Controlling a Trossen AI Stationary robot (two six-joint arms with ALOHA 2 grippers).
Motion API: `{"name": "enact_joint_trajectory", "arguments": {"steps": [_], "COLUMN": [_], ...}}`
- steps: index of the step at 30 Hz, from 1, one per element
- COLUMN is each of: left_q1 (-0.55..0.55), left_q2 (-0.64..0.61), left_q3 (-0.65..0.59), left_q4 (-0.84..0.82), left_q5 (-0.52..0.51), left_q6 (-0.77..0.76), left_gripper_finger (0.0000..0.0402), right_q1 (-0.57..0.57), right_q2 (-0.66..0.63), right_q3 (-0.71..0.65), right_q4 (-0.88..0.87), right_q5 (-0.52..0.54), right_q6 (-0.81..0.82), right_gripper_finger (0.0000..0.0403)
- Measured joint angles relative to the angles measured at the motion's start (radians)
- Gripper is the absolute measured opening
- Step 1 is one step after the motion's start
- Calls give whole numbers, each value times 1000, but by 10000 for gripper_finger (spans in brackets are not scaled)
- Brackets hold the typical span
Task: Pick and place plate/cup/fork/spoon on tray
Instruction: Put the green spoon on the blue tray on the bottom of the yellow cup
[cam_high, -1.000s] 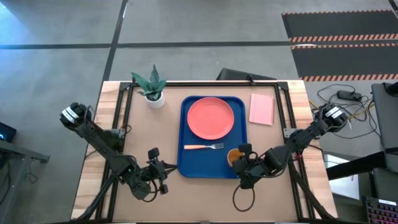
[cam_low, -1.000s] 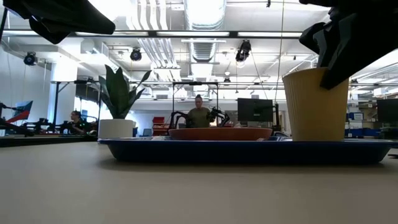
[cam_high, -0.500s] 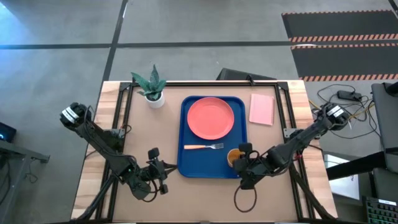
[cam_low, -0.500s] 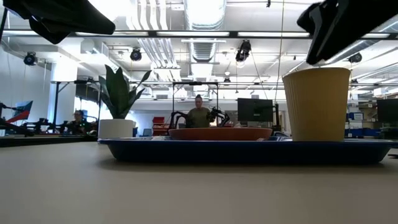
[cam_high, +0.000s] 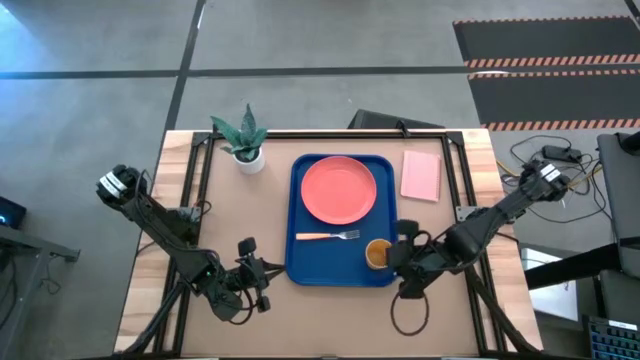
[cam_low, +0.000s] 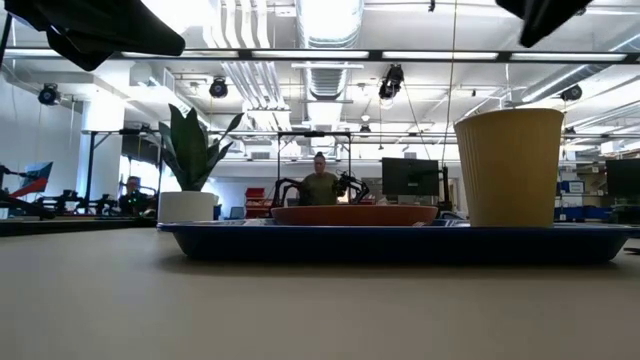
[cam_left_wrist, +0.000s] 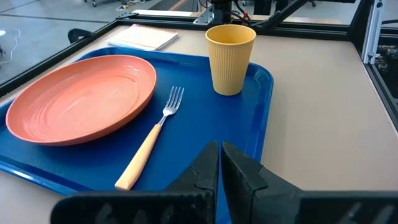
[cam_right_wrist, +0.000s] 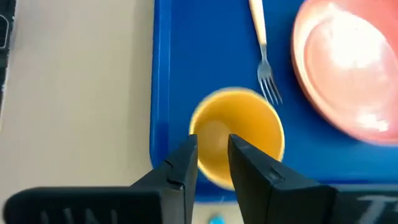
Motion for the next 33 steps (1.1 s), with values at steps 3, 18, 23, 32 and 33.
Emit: {"name": "enact_joint_trajectory", "arguments": {"steps": [3,18,23,32,33], "left_q1": [0,0,0,0,0], "left_q2": [0,0,0,0,0], "left_q3": [0,0,0,0,0], "left_q4": [0,0,0,-1,0], "left_q5": [0,0,0,1,1], "left_q6": [0,8,8,28,33], "left_gripper_finger": [0,0,0,0,0], "right_q1": [7,13,13,13,13], "right_q2": [-47,-194,-173,-96,-84], "right_q3": [-27,-394,-487,-522,-523], "right_q4": [-86,-194,-123,-108,-106], "right_q5": [-8,-139,-205,-237,-237], "right_q6": [100,485,377,192,188], "right_gripper_finger": [59,38,68,141,147]}}
